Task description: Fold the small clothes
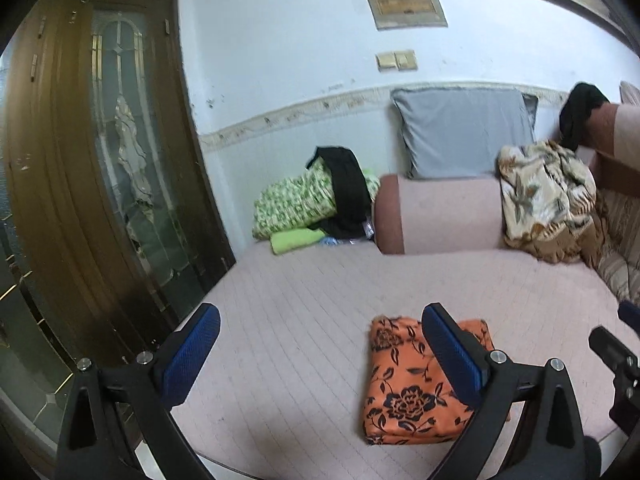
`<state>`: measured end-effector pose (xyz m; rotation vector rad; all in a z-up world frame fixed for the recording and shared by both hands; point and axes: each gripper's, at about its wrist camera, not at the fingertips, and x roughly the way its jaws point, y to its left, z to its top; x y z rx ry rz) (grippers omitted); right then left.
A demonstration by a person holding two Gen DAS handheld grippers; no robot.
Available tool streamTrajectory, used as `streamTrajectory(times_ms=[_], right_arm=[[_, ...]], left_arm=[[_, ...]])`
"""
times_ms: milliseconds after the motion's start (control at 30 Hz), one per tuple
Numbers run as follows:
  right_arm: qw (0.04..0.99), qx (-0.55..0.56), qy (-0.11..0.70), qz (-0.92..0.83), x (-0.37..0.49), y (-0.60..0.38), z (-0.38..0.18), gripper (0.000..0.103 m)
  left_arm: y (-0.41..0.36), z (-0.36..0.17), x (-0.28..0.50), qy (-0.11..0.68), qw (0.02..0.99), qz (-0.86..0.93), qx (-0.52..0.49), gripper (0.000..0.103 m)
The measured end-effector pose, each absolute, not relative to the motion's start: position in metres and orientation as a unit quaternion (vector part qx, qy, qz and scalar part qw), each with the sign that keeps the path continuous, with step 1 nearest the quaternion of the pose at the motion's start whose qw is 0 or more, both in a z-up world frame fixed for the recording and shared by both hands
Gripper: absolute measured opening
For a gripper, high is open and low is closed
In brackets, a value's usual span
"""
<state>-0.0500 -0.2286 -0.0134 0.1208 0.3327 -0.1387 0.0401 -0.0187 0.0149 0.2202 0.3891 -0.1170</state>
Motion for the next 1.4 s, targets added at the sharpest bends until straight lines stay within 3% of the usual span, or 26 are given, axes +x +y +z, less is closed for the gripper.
streamTrajectory(times_ms=[1400], right_arm=[[0.989,0.047,0.13,-0.055,-0.106,-0.171,0.041,0.068]], left_arm=[[0.017,0.091,-0.045,0.109,0.99,-0.053,0.075,0.101]])
